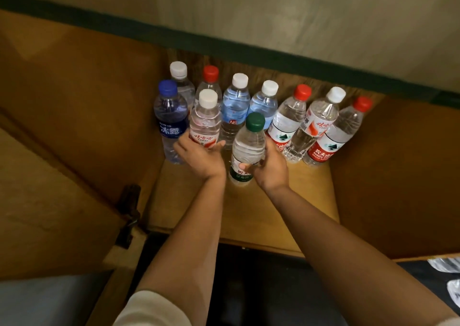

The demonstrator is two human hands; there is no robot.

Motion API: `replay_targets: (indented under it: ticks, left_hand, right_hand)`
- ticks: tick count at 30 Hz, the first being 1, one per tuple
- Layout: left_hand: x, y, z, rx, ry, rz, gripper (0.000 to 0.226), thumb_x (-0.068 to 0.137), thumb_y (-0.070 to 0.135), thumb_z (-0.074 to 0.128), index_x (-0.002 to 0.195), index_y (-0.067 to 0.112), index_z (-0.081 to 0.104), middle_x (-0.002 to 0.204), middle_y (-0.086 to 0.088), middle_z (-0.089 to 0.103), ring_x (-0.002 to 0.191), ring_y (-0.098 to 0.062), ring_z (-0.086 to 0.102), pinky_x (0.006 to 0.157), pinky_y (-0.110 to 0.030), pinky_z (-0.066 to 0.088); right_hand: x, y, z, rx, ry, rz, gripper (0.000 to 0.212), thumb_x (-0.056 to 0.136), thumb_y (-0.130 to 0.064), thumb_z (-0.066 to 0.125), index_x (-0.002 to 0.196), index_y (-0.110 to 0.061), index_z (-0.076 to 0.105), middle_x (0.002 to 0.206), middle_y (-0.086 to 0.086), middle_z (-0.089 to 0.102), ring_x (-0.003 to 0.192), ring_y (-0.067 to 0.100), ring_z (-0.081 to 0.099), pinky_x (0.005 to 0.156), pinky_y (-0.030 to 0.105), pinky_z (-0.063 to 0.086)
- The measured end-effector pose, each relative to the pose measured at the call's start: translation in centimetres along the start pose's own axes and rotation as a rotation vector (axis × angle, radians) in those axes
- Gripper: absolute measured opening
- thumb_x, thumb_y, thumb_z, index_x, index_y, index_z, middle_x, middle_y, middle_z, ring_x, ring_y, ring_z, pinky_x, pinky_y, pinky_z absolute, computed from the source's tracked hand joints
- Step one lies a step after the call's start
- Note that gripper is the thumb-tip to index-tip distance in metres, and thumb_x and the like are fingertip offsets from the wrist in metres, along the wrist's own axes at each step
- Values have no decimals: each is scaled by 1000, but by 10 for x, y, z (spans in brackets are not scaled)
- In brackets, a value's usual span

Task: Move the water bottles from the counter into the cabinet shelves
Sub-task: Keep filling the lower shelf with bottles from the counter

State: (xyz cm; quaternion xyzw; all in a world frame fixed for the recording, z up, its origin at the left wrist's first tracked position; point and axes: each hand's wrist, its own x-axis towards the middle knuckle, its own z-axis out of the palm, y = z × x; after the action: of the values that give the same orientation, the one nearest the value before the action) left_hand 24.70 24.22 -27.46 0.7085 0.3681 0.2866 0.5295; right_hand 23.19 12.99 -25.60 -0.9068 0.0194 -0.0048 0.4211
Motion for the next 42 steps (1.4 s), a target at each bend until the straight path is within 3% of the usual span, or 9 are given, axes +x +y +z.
replay_targets:
  ticks: [4,7,9,12,15,20,29,37,42]
  left_hand:
    - [-2,-24,-12,-90,-88,-82,76,59,0,82,126,5,45,131,-15,42,120,-28,47,97,-28,40]
    - [-6,-45,-26,-156,-163,-179,60,76,-4,67,130,5,42,131,-15,45,120,-30,49,99,-38,45]
    - [-8,-51,-33,-322,-226,-365,52,83,-7,56,131,7,44,120,-8,53,113,-26,54,94,-33,46]
    - [-4,-44,-36,-653,-326,-838,48,87,-7,50,132,8,45,115,-7,53,108,-22,52,93,-30,45]
    - [4,-34,-40,-894,-419,-997,14,89,-5,46,98,-2,56,101,-12,55,102,-24,53,103,-36,40]
    - [12,-27,-40,-1115,-433,-1022,14,89,-5,42,83,1,53,87,-10,52,86,-21,52,108,-37,36]
    - [19,-26,-37,-1102,-492,-963,16,89,-2,41,94,2,55,102,-14,57,113,-27,49,111,-39,32]
    - [25,-26,-38,-1045,-537,-947,19,91,0,38,102,0,53,131,-21,51,125,-31,47,111,-40,32]
    - [25,-26,-41,-1029,-538,-943,21,92,3,39,106,-1,54,123,-19,56,124,-30,48,108,-39,35]
  right_hand:
    - [14,-8,4,-51,22,46,68,66,-21,81,125,-30,48,119,-1,64,110,23,58,82,27,42]
    - [26,-13,6,-49,10,58,69,65,-23,82,125,-29,48,119,-1,64,111,24,58,86,29,42]
    - [31,-17,9,-38,-2,59,69,65,-22,82,125,-27,49,121,1,63,113,24,57,90,32,43]
    - [38,-23,13,-41,-9,57,70,64,-21,83,125,-24,49,123,3,62,114,26,56,92,33,43]
    - [41,-28,18,-58,16,46,68,65,-20,83,124,-21,49,123,4,62,114,27,56,91,34,44]
    - [37,-31,24,-87,45,17,69,65,-23,83,123,-19,47,123,5,61,115,26,55,91,35,44]
    - [28,-37,24,-77,55,26,66,67,-18,80,123,-15,46,122,7,58,112,26,56,88,32,44]
    - [25,-44,36,-60,92,97,68,73,-21,77,127,-14,36,128,11,49,115,31,52,90,36,43]
    - [22,-48,45,-83,138,114,70,73,-21,75,128,-12,33,130,14,47,116,35,51,90,39,43]
